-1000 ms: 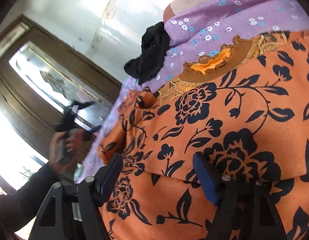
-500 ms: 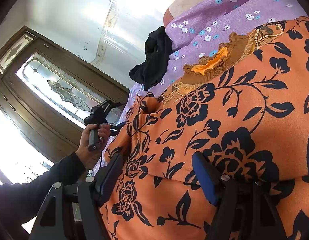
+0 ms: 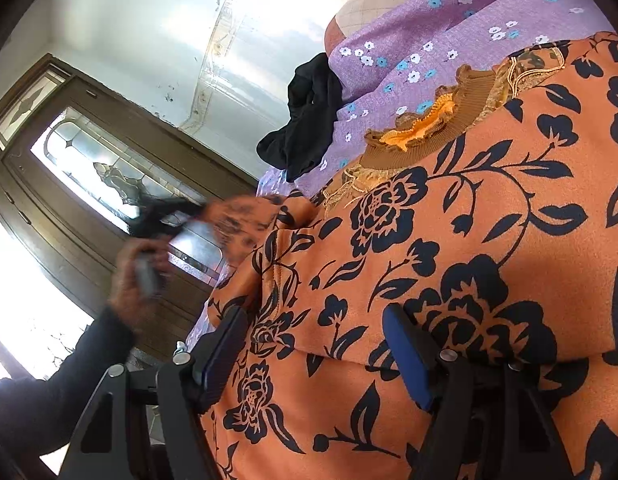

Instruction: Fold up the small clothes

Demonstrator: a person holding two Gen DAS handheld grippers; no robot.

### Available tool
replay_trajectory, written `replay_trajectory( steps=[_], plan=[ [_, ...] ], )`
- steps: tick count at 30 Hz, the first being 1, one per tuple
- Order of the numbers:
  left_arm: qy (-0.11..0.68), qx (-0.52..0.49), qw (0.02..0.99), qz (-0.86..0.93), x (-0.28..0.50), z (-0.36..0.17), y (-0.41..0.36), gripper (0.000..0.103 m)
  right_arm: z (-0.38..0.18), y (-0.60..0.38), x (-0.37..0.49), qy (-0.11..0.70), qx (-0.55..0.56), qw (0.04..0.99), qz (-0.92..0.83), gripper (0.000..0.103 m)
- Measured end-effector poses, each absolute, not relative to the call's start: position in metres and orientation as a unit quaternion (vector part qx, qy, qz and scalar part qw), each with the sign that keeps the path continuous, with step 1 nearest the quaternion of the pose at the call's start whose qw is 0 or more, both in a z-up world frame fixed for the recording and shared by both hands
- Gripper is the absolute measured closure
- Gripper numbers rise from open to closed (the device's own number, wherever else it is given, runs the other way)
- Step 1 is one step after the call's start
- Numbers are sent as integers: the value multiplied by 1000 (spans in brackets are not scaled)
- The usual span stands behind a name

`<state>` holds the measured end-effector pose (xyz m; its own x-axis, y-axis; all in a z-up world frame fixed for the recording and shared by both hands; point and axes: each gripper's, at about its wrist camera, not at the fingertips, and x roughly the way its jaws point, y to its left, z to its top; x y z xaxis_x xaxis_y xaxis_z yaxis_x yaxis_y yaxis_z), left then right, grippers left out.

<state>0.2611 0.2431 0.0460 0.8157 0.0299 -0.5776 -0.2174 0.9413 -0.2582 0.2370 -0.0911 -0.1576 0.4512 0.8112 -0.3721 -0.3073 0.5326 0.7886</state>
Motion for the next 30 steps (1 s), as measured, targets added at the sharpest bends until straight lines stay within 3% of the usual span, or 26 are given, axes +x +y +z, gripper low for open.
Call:
replay_trajectory(
  steps=[4, 8, 13, 16, 18, 19, 21, 23, 26, 30],
  plan=[
    [217, -101, 971, -17, 205, 136, 154, 96, -150, -90, 238, 396, 320, 789, 343, 30],
    [213, -61, 970, -95, 181, 155, 61, 96, -122, -106, 224, 395, 354, 789, 310, 27],
    [249, 18, 957, -150, 167, 104, -65, 95, -72, -173, 177, 325, 378, 827, 261, 27],
    [329, 58, 922, -197, 172, 31, -127, 93, -57, -226, 147, 303, 382, 850, 200, 25],
    [425, 91, 874, -215, 180, -29, -152, 53, -58, -253, 139, 310, 390, 852, 162, 13],
    [477, 104, 848, -205, 186, -60, -153, 53, -60, -261, 138, 315, 393, 851, 150, 13],
    [511, 110, 834, -176, 184, -83, -138, 53, -61, -276, 138, 327, 398, 846, 138, 13],
    [496, 90, 847, -167, 171, -73, -111, 51, -56, -281, 141, 328, 390, 849, 138, 13],
    [447, 52, 879, -157, 139, -40, -54, 30, -55, -283, 158, 337, 383, 848, 140, 13],
    [401, 62, 912, -59, 119, -31, 13, 26, -65, -275, 202, 386, 413, 811, 153, 13]
  ],
)
